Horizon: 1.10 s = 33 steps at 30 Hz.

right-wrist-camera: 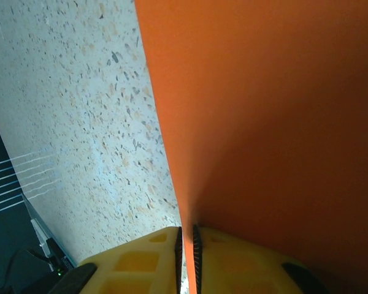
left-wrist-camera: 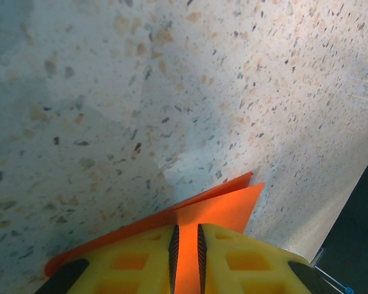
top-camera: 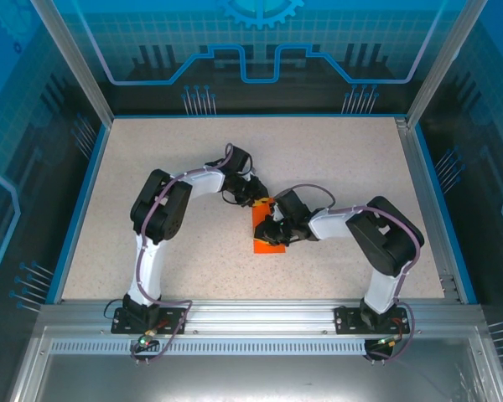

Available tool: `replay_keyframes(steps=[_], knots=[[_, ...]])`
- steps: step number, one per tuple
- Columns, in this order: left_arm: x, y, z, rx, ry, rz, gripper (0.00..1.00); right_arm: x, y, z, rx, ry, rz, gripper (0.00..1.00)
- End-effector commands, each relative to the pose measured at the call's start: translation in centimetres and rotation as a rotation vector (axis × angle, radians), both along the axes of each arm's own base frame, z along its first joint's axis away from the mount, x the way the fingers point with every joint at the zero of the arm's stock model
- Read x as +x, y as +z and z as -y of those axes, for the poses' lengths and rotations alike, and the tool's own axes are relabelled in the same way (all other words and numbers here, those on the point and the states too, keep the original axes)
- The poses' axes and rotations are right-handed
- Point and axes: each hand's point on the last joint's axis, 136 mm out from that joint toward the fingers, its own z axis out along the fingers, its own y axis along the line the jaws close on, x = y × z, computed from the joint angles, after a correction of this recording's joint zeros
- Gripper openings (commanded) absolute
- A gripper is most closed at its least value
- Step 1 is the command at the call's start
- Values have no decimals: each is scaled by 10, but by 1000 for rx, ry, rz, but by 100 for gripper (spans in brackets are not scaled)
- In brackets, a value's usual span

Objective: Fold a paper plane with a square sheet of paper (pick it up from the middle)
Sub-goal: Rotate the paper at the center of the table, then third fold the triangle at the center of the table.

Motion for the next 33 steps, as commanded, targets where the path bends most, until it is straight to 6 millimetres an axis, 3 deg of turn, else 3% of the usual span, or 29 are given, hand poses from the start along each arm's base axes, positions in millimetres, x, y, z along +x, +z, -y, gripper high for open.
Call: replay_keyframes(steps=[1, 4, 7, 10, 16, 33], knots=[[3, -6, -7, 19, -23, 7, 21, -8, 13, 5, -43, 9, 17, 19], [8, 35, 0, -34, -58, 95, 26, -5, 37, 25, -126, -13, 84, 27], [6, 71, 0, -48, -79, 168, 32, -9, 35, 60, -249, -78, 65, 31], [-4, 80, -2, -32, -99, 170, 33, -15, 28, 82, -247, -140, 28, 35], [-24, 57, -9, 1, -104, 116, 32, -30, 19, 93, -232, -148, -27, 38], [-28, 6, -9, 29, -116, 22, 28, -36, 3, 77, -210, -99, -81, 39]])
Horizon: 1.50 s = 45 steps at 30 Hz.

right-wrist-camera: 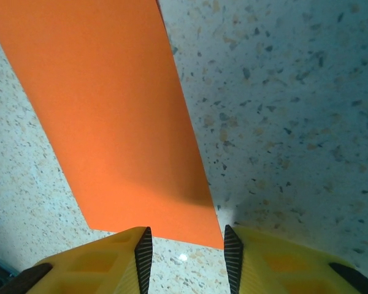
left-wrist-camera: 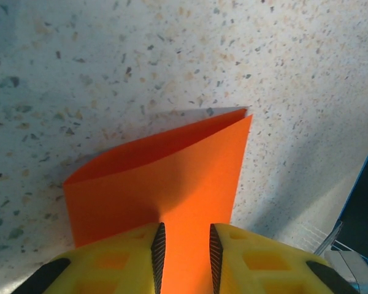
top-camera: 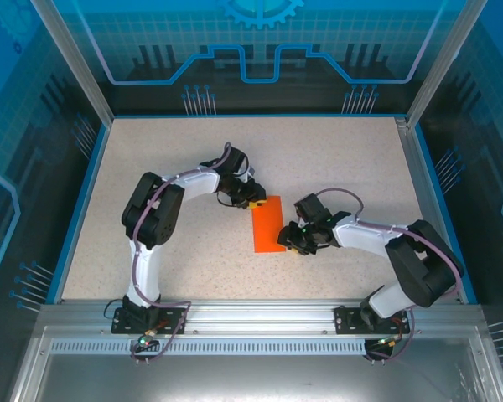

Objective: Fold a paper plane with a square sheet of paper (pick it up from the middle)
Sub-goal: Third fold the triangle at the center of the table.

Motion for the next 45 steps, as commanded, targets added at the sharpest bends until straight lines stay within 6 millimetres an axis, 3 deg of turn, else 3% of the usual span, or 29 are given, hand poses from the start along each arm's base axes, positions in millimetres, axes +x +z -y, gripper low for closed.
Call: replay_keyframes(steps=[1, 7, 12, 23, 37, 45], knots=[[-7, -13, -1, 19, -27, -26, 29, -5, -5, -9, 11, 20, -30, 39], [-14, -25, -6, 51, -30, -47, 28, -6, -14, -13, 13, 27, -42, 38], [-16, -27, -8, 55, -30, -53, 27, 2, -2, -23, 68, 29, -11, 32], [-22, -35, -11, 62, -23, -69, 27, 13, 6, -33, 114, 38, 16, 35], [-26, -41, -13, 76, -24, -83, 26, 23, 22, -19, 150, -26, 81, 40], [-25, -40, -14, 77, -24, -81, 26, 45, 33, -23, 194, -18, 131, 45]])
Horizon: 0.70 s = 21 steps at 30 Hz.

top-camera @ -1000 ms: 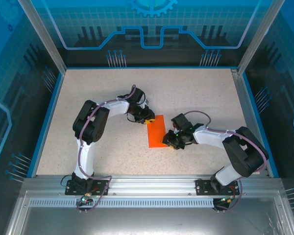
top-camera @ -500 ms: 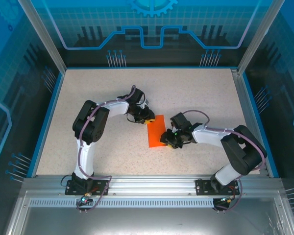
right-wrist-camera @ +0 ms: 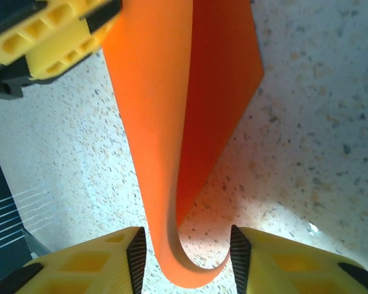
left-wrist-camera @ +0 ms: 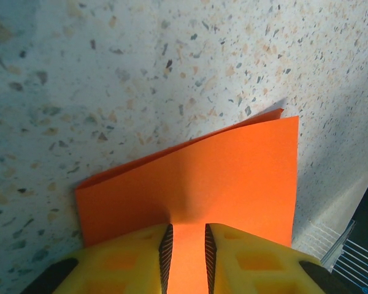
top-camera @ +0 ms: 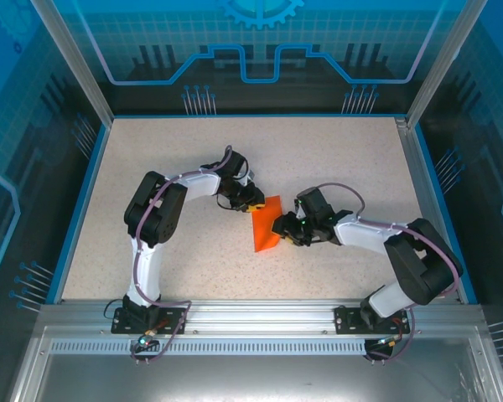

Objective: Fold a paper plane with a square sheet of paper (pick it up from the middle)
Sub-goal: Third fold the triangle at the center of the table.

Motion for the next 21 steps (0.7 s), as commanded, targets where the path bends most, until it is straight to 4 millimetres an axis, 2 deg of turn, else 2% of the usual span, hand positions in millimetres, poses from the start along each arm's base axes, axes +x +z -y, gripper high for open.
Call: replay_keyframes(steps=[1, 6, 9, 14, 16, 19, 21], knots=[[-20, -25, -11, 65, -11, -71, 25, 15, 11, -7, 45, 30, 38, 46], [-20, -25, -12, 67, -10, -73, 25, 23, 6, -7, 41, 53, 25, 46], [-20, -24, -12, 63, -9, -71, 26, 24, 0, -6, 45, 60, -1, 43], [-17, -14, -7, 39, -25, -43, 26, 21, -15, 1, 13, 57, -35, 33], [-15, -7, -6, 29, -30, -20, 26, 21, -18, 2, 10, 58, -41, 26], [-11, 3, -5, 23, -45, 10, 27, 23, -19, -3, 34, 70, -43, 15], [-7, 11, -4, 21, -60, 37, 28, 23, -21, -4, 43, 60, -51, 12]])
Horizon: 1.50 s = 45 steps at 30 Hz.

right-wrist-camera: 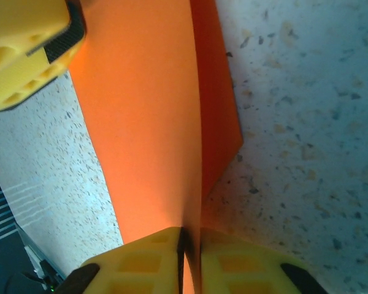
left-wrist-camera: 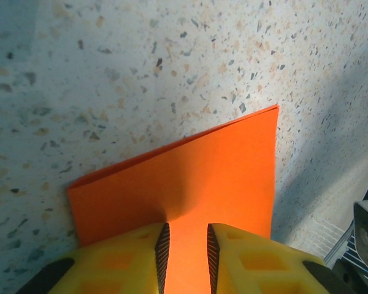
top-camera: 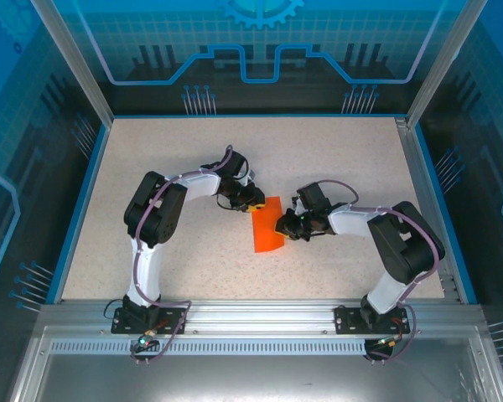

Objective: Fold a paper plane with a square sheet of paper (pick it up from the middle)
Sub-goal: Third fold the triangle at the center of the table.

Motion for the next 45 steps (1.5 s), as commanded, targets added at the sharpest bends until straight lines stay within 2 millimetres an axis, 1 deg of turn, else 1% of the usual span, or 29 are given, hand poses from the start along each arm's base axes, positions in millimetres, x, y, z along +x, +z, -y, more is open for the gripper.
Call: replay_keyframes(steps=[1, 3, 7, 10, 12, 17, 21, 25, 29, 33, 38, 45], knots=[[-6, 15, -4, 25, -45, 32, 29, 8, 5, -5, 47, -5, 5, 10], [-4, 27, -4, 24, -53, 65, 31, 7, 6, -7, 60, -20, 0, 9], [-2, 60, -6, 9, -58, 157, 35, 9, 11, -13, 80, -71, 3, 9], [-8, 78, -11, -5, -66, 226, 42, 13, 14, -18, 110, -111, -1, 10], [-15, 87, -13, -10, -81, 269, 43, 13, 14, -20, 110, -118, -12, 11], [-40, 100, -20, -12, -105, 355, 46, 9, 14, -20, 86, -92, -25, 21], [-58, 107, -19, -7, -109, 442, 46, 5, 13, -13, 43, -70, -22, 29], [-72, 118, -18, -20, -104, 574, 46, 5, 16, -14, 52, -32, -9, 31], [-86, 117, -20, -17, -116, 645, 47, 7, 20, -15, 59, -4, -1, 32], [-106, 114, -18, 28, -168, 678, 48, 9, 24, -16, 70, 13, 7, 33], [-127, 98, -17, 159, -256, 681, 51, 9, 26, -17, 71, 27, 2, 33], [-154, 79, 12, 250, -404, 696, 56, 10, 28, -14, 67, 38, -1, 28]])
